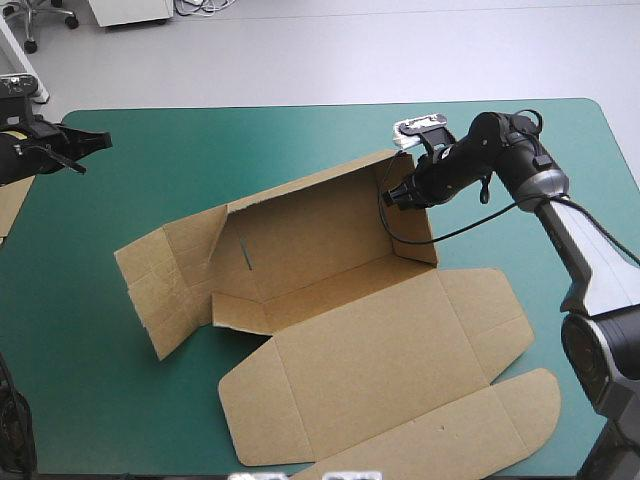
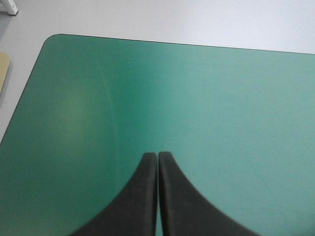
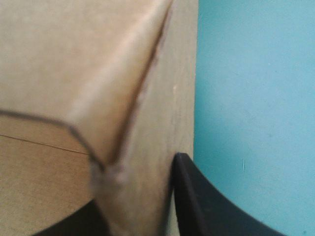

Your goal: Fold the box

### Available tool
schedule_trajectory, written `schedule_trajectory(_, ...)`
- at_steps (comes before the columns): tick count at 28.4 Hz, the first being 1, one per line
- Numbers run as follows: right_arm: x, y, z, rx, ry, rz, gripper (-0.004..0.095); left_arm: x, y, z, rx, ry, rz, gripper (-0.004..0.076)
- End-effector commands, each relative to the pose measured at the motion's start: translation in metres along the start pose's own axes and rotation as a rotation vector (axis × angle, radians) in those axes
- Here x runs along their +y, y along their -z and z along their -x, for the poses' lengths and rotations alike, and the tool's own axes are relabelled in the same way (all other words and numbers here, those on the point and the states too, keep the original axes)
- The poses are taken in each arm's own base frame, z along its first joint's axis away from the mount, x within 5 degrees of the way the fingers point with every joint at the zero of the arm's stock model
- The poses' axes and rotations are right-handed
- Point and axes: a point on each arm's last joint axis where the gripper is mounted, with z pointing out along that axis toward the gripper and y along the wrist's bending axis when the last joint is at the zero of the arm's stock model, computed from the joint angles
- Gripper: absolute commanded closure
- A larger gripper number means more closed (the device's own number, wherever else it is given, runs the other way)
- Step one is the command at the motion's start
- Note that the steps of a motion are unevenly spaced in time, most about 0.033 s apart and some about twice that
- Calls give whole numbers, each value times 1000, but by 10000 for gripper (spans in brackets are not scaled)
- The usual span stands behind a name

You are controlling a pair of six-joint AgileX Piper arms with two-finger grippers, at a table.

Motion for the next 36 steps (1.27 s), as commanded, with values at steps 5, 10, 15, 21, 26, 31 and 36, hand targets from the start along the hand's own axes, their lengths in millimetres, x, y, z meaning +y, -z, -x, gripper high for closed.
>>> schedule_trajectory(5,6,23,21,-215,56,12,551,-4,22,17,-124,16,-7,727)
schedule_trajectory(10,7,24,26,-272,82,10,551,-4,22,16,-119,16,-9,727)
schedule_trajectory(15,8,28,27,-290,104,5,551,-5,22,17,-119,14,-11,727)
schedule_trajectory(21,19,67,32,-441,147,-11,551,-5,22,16,-118,10,-11,727)
schedule_trajectory(26,32,104,25,-486,177,-34,551,-6,22,17,-121,3,-21,727)
schedule_trajectory(31,41,119,14,-440,194,1,551,-6,22,17,-123,6,-27,727)
schedule_trajectory(36,40,107,-8,-379,172,0,551,-6,22,17,-123,6,-27,727)
